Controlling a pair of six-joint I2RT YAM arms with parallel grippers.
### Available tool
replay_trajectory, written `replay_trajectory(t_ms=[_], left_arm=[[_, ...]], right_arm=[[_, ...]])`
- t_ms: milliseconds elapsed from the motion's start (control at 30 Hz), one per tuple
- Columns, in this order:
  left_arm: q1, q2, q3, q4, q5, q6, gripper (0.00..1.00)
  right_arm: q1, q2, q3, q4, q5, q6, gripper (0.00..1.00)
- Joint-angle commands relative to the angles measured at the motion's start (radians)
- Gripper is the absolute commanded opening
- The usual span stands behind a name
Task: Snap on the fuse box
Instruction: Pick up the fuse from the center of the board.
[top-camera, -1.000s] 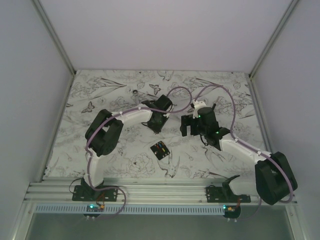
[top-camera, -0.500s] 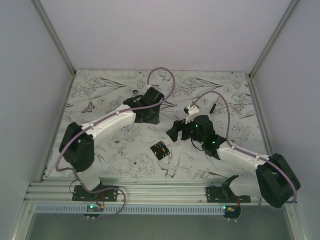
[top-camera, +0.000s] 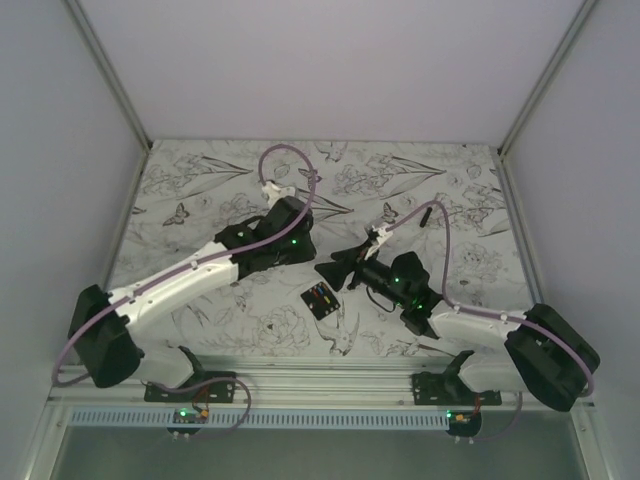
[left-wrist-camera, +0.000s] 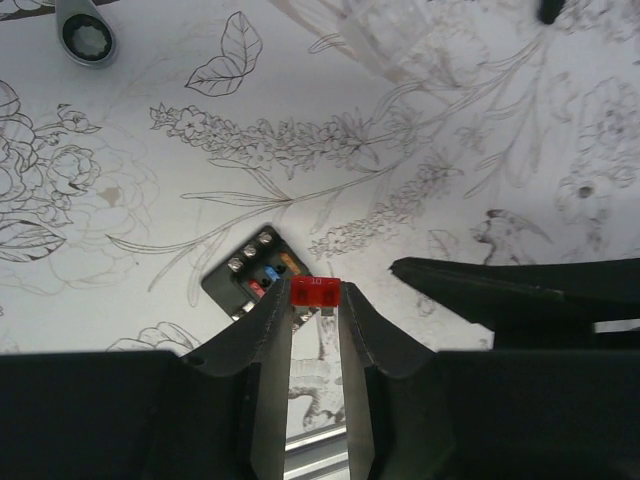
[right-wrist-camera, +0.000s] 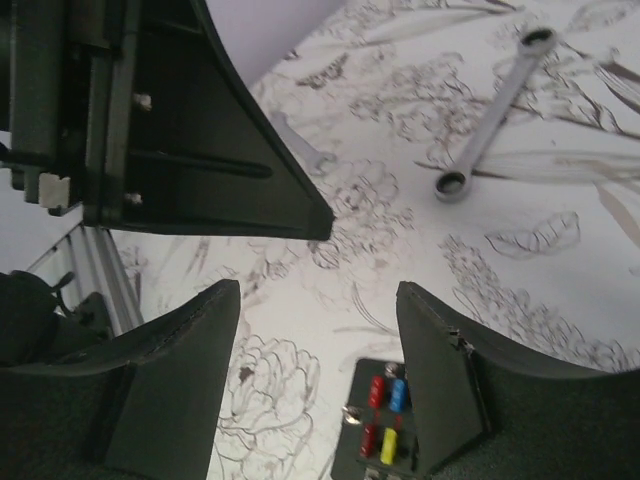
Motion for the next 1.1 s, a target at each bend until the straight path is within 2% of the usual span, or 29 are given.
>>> replay_trajectory(t_ms=[0, 767, 1067], left_arm=[[-0.019, -0.069, -0.04, 0.049, -0.056, -0.088, 0.2], [-0.077, -0.197, -0.11, 0.125, -0.007, -0.14, 0.21], [-0.082, -0.203, -0.12, 0.134, -0.003, -0.143, 0.21]], right_arm=[[0.039, 0.006, 0.008, 0.169, 0.028, 0.002, 0.68], [0.078, 0.076, 0.037, 0.244, 0.067, -0.016, 0.32], [0.084, 0.057, 0.033, 0.246, 0.062, -0.03, 0.3]])
